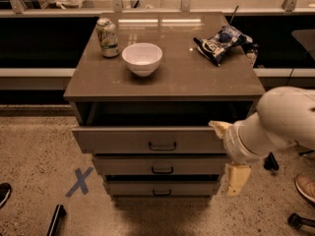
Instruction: Open top drawer
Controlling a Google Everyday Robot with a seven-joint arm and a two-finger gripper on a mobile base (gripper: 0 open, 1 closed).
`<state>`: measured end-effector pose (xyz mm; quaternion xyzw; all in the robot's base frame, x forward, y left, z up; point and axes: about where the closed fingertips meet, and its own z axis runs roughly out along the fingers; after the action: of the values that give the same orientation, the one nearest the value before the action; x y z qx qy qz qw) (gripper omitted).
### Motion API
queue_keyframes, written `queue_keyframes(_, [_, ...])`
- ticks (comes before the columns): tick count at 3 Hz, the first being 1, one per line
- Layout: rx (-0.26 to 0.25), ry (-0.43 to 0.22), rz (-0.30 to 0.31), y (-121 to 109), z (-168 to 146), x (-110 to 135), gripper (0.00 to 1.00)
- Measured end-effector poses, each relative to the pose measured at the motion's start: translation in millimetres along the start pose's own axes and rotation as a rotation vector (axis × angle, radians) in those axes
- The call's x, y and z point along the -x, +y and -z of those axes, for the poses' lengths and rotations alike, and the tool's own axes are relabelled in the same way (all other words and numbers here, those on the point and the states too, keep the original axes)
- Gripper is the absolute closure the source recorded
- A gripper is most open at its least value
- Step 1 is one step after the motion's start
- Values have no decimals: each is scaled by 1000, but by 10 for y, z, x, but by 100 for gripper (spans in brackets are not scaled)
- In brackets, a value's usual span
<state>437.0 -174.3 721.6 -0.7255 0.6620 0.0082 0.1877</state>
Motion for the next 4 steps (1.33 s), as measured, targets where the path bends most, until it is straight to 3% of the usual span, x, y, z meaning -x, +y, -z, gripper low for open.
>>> queue_keyframes(1, [51,-24,18,-133,-291,119,0])
queue_keyframes(2, [63,-37,17,-270,-478,214,0])
queue_keyframes(3, [43,-34,12,-531,-573,287,0])
queue_keyframes(4, [67,-38,-23,-720,-761,237,0])
